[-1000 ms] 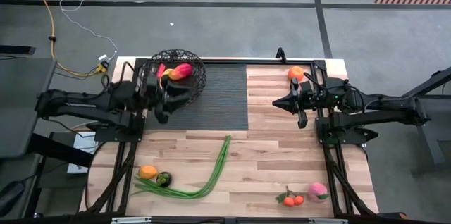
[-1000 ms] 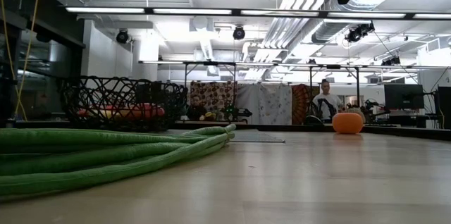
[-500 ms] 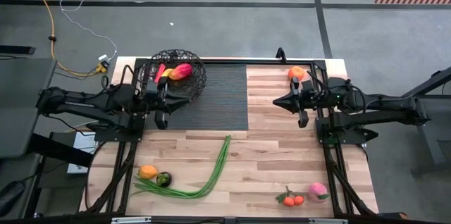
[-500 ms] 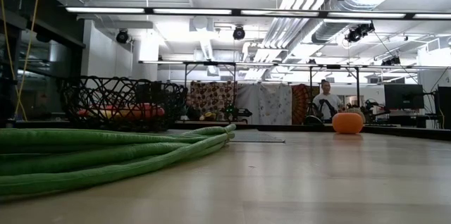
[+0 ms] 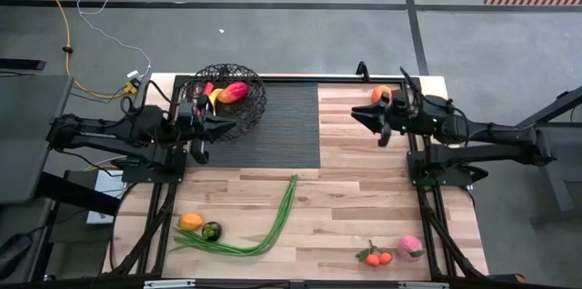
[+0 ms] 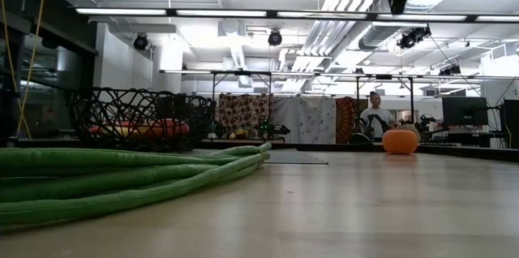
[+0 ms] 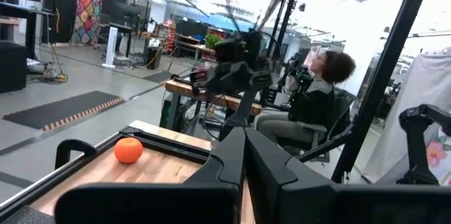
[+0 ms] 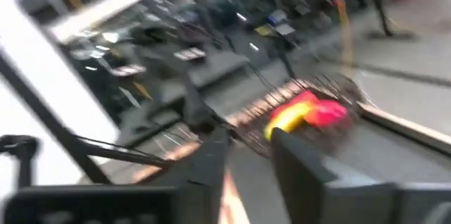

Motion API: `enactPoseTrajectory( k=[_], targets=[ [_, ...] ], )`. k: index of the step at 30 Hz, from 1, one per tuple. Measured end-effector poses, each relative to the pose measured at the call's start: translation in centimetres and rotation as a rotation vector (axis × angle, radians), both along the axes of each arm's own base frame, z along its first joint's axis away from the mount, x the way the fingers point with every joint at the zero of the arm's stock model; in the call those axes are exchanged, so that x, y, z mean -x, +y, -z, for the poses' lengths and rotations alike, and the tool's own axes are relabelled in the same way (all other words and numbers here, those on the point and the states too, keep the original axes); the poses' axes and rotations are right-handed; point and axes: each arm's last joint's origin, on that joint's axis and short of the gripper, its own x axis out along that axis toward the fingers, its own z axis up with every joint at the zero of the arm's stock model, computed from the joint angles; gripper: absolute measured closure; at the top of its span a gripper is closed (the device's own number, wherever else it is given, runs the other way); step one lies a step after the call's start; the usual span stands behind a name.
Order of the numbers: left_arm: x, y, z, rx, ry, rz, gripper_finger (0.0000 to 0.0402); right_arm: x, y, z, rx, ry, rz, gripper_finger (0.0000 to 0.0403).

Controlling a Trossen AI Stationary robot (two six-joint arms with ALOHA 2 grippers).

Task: Build produce basket
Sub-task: Put the orange into the black basket

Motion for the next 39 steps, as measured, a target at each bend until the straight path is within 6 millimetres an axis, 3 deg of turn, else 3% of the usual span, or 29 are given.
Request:
enactPoseTrajectory(
  k=[7,13,17,25,31,39],
  targets=[
    [0.1,0.0,0.3,0.019,0.033,0.002,0.0401,-1.3,-3.3,-1.2,-0.019,0.344,0.166,0.0107],
    [0.1,0.0,0.4,0.019,0.033,0.002,0.0401,-2.1,-8.6,-0.2,-0.045,0.870,0.432,0.0012],
    [0.1,0.0,0.3,0.019,0.032,0.002,0.0401,-2.4,-13.1,1.6,-0.116,1.118,0.593,0.0014],
    [0.1,0.0,0.3,0.021,0.032,-0.003,0.0401,-1.1,-20.7,7.2,-0.417,1.315,0.670,0.0017],
    [0.1,0.0,0.3,0.022,0.032,-0.013,0.0401,0.7,-23.7,11.0,-0.607,1.393,0.747,0.0018],
    [0.1,0.1,0.3,0.022,0.032,-0.016,0.0401,1.2,-25.1,13.4,-0.759,1.345,0.713,0.0018]
  ],
)
